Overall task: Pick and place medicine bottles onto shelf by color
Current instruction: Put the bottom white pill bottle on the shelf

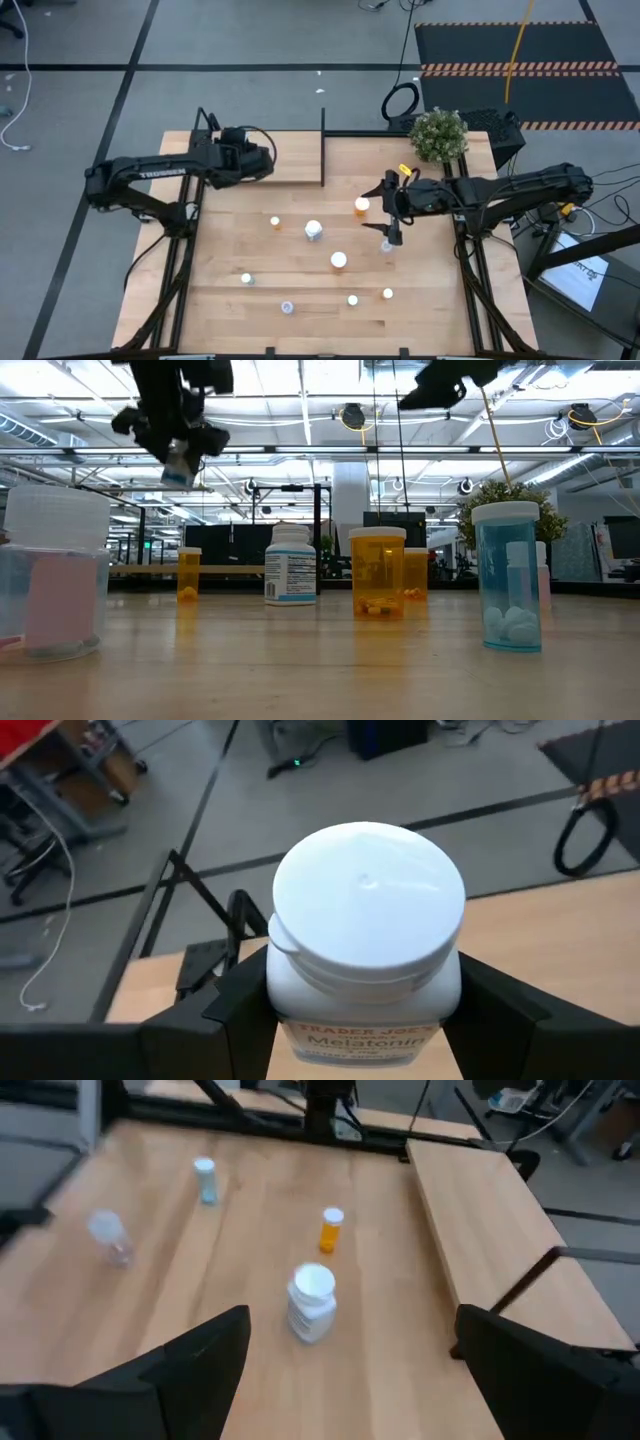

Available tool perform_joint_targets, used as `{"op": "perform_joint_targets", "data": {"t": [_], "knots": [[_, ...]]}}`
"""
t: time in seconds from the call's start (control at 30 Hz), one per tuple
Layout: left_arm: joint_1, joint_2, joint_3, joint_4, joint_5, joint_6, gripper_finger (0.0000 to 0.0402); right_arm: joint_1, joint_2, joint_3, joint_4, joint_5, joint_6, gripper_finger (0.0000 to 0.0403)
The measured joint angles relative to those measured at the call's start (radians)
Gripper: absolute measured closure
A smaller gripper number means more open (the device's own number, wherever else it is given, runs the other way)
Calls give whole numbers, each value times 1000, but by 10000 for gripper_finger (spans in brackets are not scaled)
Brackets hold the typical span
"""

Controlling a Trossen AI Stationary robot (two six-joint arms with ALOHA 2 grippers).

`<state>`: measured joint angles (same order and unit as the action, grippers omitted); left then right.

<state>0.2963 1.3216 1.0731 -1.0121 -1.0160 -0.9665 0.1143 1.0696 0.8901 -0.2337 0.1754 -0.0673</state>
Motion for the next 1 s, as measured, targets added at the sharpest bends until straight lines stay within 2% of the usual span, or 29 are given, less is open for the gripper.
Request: {"op": "perform_joint_targets", "data": {"t": [0.17, 0.33, 0.5, 0.67, 0.77, 1.0], "knots": [[128, 0, -92, 147, 41, 69, 169, -36, 0, -88, 127, 92, -82, 54], [224, 0, -206, 399, 95, 208, 169, -69, -1, -131, 237, 90, -131, 54], [309, 0, -315, 643, 129, 352, 169, -82, 0, -158, 260, 87, -157, 54], [374, 0, -384, 774, 136, 410, 169, -82, 0, -182, 260, 86, -156, 54], [405, 0, -422, 871, 179, 446, 169, -82, 0, -185, 261, 86, -158, 54], [438, 0, -500, 1067, 181, 526, 169, -82, 0, -185, 268, 85, -162, 54]]}}
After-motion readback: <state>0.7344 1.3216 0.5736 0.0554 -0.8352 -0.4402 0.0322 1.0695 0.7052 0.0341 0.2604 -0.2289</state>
